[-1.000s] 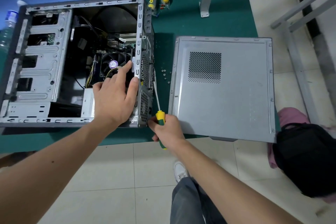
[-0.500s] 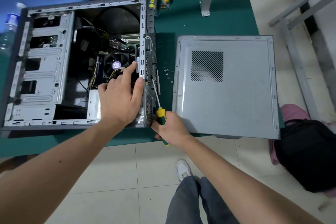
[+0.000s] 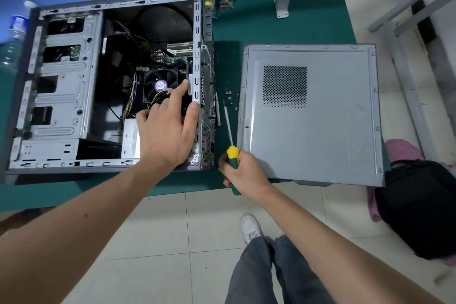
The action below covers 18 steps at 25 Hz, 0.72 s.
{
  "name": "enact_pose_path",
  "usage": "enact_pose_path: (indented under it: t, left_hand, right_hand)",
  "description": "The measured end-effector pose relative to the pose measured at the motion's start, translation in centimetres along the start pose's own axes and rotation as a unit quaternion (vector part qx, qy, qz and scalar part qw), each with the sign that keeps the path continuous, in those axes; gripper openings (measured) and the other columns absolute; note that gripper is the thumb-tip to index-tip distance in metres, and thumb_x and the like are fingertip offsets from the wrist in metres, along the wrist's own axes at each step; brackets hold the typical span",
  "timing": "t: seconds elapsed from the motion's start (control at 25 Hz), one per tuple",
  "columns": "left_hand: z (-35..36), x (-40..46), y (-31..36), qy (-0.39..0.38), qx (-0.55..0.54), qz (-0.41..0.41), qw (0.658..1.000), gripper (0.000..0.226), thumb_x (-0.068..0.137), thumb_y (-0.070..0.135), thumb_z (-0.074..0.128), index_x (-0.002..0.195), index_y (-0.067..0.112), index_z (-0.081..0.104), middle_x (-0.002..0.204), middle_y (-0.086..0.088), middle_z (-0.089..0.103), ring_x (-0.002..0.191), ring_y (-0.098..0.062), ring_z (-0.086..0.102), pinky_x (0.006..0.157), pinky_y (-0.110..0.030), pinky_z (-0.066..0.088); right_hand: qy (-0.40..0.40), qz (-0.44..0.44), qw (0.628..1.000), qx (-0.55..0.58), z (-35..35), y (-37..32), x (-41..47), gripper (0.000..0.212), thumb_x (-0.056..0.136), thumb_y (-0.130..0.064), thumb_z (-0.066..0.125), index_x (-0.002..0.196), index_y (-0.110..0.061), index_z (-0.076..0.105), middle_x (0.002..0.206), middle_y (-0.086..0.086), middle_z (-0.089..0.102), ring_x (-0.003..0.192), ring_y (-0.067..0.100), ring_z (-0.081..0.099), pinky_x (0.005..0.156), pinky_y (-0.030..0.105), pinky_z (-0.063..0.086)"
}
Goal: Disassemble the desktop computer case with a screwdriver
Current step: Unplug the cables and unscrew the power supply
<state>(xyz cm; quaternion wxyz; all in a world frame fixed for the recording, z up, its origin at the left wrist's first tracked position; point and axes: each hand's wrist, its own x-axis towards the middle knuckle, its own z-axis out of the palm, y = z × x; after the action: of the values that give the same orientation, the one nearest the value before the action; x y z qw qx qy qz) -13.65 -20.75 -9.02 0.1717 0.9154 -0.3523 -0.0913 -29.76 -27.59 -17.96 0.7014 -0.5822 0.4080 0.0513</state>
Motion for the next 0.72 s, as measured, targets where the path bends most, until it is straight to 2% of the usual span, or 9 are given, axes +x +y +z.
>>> enact_pose_path:
  t: [0.12, 0.28, 0.36, 0.48, 0.56, 0.72]
  left_hand:
    - [0.0, -0.1, 0.1, 0.002, -0.001, 0.000, 1.000, 0.054, 0.100, 0.054, 0.020, 0.148, 0.034, 0.032, 0.085, 0.006, 0.058, 0.095, -0.023, 0.056, 0.101, -0.049, 0.031]
    - [0.1, -0.1, 0.0, 0.005, -0.003, -0.001, 1.000, 0.053, 0.100, 0.053, 0.021, 0.148, 0.033, 0.033, 0.085, 0.007, 0.057, 0.095, -0.022, 0.055, 0.100, -0.048, 0.030]
    - [0.2, -0.1, 0.0, 0.005, -0.003, -0.001, 1.000, 0.052, 0.100, 0.053, 0.021, 0.148, 0.033, 0.033, 0.088, 0.006, 0.060, 0.097, -0.022, 0.055, 0.100, -0.048, 0.030]
    - [0.2, -0.1, 0.0, 0.005, -0.005, -0.003, 1.000, 0.051, 0.101, 0.052, 0.022, 0.147, 0.034, 0.032, 0.096, 0.002, 0.066, 0.100, -0.023, 0.056, 0.101, -0.048, 0.029]
    - [0.1, 0.0, 0.0, 0.005, -0.006, -0.003, 1.000, 0.051, 0.101, 0.052, 0.022, 0.147, 0.034, 0.033, 0.097, 0.002, 0.066, 0.100, -0.023, 0.056, 0.102, -0.048, 0.029]
    - [0.1, -0.1, 0.1, 0.004, -0.005, -0.003, 1.000, 0.051, 0.101, 0.052, 0.023, 0.147, 0.034, 0.033, 0.097, 0.003, 0.066, 0.100, -0.022, 0.056, 0.102, -0.048, 0.029]
  right_hand:
    - [0.005, -0.003, 1.000, 0.031, -0.2, -0.1, -0.2, 0.009, 0.087, -0.025, 0.070, 0.089, -0.018, 0.065, 0.070, -0.003, 0.065, 0.052, 0.010, 0.062, 0.054, 0.025, 0.052]
    - [-0.022, 0.009, 0.999, 0.027, 0.9, -0.6, 0.2, 0.016, 0.088, -0.026, 0.069, 0.094, -0.012, 0.064, 0.071, 0.001, 0.064, 0.053, 0.010, 0.063, 0.056, 0.028, 0.055]
    - [-0.036, 0.009, 0.999, 0.025, 0.9, -1.0, 0.4, 0.010, 0.088, -0.024, 0.068, 0.087, -0.016, 0.062, 0.069, -0.002, 0.064, 0.052, 0.009, 0.063, 0.056, 0.027, 0.054]
    - [-0.062, -0.001, 0.998, 0.019, 1.0, -1.4, 0.4, 0.015, 0.086, -0.022, 0.066, 0.074, -0.023, 0.057, 0.057, -0.010, 0.061, 0.049, 0.008, 0.061, 0.050, 0.024, 0.049]
    - [-0.068, -0.011, 0.998, 0.009, 1.1, -1.6, 0.4, 0.016, 0.085, -0.025, 0.067, 0.073, -0.025, 0.057, 0.055, -0.010, 0.061, 0.049, 0.007, 0.061, 0.046, 0.020, 0.047]
    - [-0.057, -0.030, 0.998, 0.009, 1.0, -1.3, 0.7, 0.016, 0.081, -0.024, 0.068, 0.071, -0.022, 0.056, 0.055, -0.007, 0.061, 0.048, 0.009, 0.061, 0.044, 0.022, 0.045]
